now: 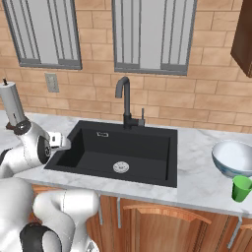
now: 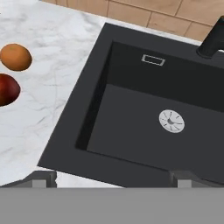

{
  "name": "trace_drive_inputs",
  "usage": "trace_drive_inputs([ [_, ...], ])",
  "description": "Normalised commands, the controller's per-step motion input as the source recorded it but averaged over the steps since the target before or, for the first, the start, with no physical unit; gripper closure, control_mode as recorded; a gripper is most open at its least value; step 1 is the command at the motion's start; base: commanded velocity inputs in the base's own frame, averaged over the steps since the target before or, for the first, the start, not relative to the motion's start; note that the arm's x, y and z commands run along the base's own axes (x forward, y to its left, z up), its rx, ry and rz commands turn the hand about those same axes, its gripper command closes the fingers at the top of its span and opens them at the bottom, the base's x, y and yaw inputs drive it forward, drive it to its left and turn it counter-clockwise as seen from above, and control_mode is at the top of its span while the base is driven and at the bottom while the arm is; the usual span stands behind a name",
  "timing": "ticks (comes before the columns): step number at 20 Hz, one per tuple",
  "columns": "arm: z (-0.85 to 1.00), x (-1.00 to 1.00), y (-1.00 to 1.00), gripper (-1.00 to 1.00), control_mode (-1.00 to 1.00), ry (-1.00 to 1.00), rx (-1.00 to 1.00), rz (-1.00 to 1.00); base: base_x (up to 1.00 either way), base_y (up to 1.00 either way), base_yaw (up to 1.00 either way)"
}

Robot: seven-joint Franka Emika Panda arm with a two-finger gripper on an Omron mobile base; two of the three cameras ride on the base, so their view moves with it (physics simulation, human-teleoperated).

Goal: Remove the mango and tangerine from the sink. Then move the bowl and cup from the counter to the sink for washing.

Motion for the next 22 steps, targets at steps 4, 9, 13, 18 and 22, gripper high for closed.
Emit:
trace_drive_inputs([
  [4, 0.18, -0.18, -0.26, -1.00, -1.00, 0.00, 0.01, 0.00, 0.00, 0.00, 0.00],
  [9, 0.17, -0.16, -0.29, -1.00, -1.00, 0.02, 0.01, 0.00, 0.00, 0.00, 0.00],
  [13, 0.13, -0.16, -0.31, -1.00, -1.00, 0.00, 0.00, 0.00, 0.00, 0.00, 0.00],
  [18, 0.12, -0.17, -0.32, -1.00, -1.00, 0.00, 0.00, 0.00, 0.00, 0.00, 0.00],
  [22, 0.11, -0.17, -0.34, -1.00, -1.00, 0.00, 0.00, 0.00, 0.00, 0.00, 0.00],
])
